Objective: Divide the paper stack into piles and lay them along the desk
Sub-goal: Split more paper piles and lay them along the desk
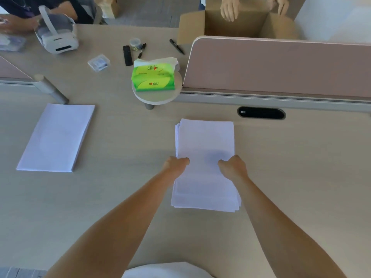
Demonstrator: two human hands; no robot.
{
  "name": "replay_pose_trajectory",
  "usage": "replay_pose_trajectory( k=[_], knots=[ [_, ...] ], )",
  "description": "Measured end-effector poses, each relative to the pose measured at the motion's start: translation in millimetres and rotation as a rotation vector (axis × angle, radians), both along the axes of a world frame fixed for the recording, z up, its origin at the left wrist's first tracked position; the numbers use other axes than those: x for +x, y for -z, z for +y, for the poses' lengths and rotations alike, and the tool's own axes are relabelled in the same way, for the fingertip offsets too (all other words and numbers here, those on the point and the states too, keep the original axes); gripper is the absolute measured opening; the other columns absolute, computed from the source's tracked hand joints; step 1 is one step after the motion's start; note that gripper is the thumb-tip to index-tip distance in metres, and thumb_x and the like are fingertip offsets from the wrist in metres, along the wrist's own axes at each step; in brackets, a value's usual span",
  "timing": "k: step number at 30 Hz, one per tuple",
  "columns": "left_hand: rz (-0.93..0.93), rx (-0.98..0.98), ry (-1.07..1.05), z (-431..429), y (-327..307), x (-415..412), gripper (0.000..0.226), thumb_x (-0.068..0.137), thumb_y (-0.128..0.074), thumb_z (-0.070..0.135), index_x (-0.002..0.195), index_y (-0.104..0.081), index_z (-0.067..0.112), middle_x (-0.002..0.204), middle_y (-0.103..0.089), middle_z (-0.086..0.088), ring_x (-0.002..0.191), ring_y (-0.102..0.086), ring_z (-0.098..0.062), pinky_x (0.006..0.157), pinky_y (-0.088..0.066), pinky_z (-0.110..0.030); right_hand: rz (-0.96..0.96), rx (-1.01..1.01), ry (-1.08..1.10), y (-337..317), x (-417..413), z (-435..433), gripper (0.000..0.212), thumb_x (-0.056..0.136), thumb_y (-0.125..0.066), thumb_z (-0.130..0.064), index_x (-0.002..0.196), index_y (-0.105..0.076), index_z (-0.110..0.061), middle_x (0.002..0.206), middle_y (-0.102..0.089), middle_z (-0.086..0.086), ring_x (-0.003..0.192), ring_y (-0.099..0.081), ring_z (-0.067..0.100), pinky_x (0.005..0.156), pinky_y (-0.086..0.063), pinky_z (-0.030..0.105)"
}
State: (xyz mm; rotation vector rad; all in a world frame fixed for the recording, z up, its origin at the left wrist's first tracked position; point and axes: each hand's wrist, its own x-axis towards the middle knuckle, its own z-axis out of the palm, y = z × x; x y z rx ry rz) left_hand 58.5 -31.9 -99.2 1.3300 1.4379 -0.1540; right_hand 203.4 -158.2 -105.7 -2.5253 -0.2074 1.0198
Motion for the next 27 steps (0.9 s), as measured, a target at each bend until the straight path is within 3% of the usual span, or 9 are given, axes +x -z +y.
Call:
replay_pose_trajectory(
  k=[3,6,8,11,15,17,20,24,27],
  knots=[
    [0.026,-0.002,-0.012,2,2,3,0.036,0.082,-0.065,0.026,0.107,-0.062,0.001,0.069,-0.047,-0.002,0.059,-0.045,-0.018,0.055,-0.035,-0.027,-0.003,0.015,0.005,4,-5,7,0.042,0.082,-0.055,-0.031,0.112,-0.051,-0.003,0.1,-0.058,0.014,0.08,-0.057,0.029,0.057,-0.042,0.026],
    [0.055,0.034,0.045,3,1,7,0.03,0.085,-0.061,0.026,0.103,-0.059,0.004,0.069,-0.047,0.0,0.057,-0.044,-0.015,0.05,-0.032,-0.025,-0.031,0.023,0.018,7,-6,12,0.056,0.085,-0.056,-0.03,0.129,-0.043,0.002,0.125,-0.049,0.019,0.108,-0.056,0.037,0.079,-0.049,0.038],
    [0.08,0.073,0.092,2,-2,9,0.023,0.087,-0.056,0.026,0.097,-0.056,0.006,0.069,-0.044,0.001,0.061,-0.045,-0.016,0.049,-0.031,-0.025,-0.008,0.079,0.059,7,-5,14,0.053,0.088,-0.055,-0.027,0.129,-0.044,0.005,0.125,-0.049,0.018,0.099,-0.058,0.032,0.072,-0.046,0.035],
    [0.115,0.098,0.093,6,-1,8,0.018,0.088,-0.053,0.027,0.088,-0.052,0.009,0.07,-0.043,0.002,0.063,-0.045,-0.017,0.048,-0.029,-0.025,0.12,0.217,0.151,7,0,14,0.03,0.086,-0.054,-0.021,0.11,-0.054,-0.003,0.098,-0.056,0.007,0.068,-0.049,0.019,0.059,-0.038,0.027],
    [0.086,-0.019,0.011,12,12,4,0.02,0.092,-0.051,0.026,0.076,-0.045,0.016,0.087,-0.046,-0.003,0.082,-0.044,-0.021,0.067,-0.039,-0.028,0.119,0.255,0.092,7,-3,8,0.024,0.088,-0.046,-0.014,0.11,-0.054,-0.012,0.101,-0.06,0.005,0.079,-0.056,0.023,0.064,-0.043,0.029],
    [0.088,-0.023,-0.052,13,16,1,0.015,0.09,-0.054,0.027,0.088,-0.05,0.013,0.086,-0.046,-0.002,0.08,-0.044,-0.021,0.069,-0.037,-0.03,0.091,0.29,0.053,6,-7,7,0.022,0.089,-0.04,-0.011,0.107,-0.051,-0.017,0.101,-0.053,0.001,0.078,-0.051,0.022,0.058,-0.04,0.027],
    [0.059,-0.013,-0.079,13,17,-3,0.037,0.082,-0.06,0.032,0.107,-0.058,0.005,0.081,-0.056,-0.003,0.075,-0.056,-0.024,0.067,-0.045,-0.03,0.107,0.375,0.057,-2,-8,6,0.02,0.087,-0.036,-0.006,0.094,-0.051,-0.017,0.089,-0.053,-0.001,0.069,-0.046,0.019,0.057,-0.037,0.026],
    [0.013,-0.027,-0.12,18,22,-13,0.088,0.059,-0.066,0.061,0.123,-0.056,0.001,0.107,-0.067,-0.011,0.093,-0.068,-0.03,0.086,-0.057,-0.044,0.181,0.517,0.097,-22,-2,1,0.029,0.088,-0.043,-0.003,0.101,-0.065,-0.017,0.081,-0.06,-0.002,0.065,-0.047,0.017,0.054,-0.037,0.023],
    [-0.045,-0.014,-0.199,27,19,-24,0.08,0.069,-0.072,0.065,0.12,-0.058,0.005,0.11,-0.064,-0.01,0.097,-0.066,-0.029,0.089,-0.056,-0.045,0.227,0.59,0.095,-32,0,-1,0.028,0.088,-0.051,-0.006,0.1,-0.069,-0.023,0.085,-0.064,-0.002,0.07,-0.051,0.018,0.062,-0.04,0.026]
  ],
)
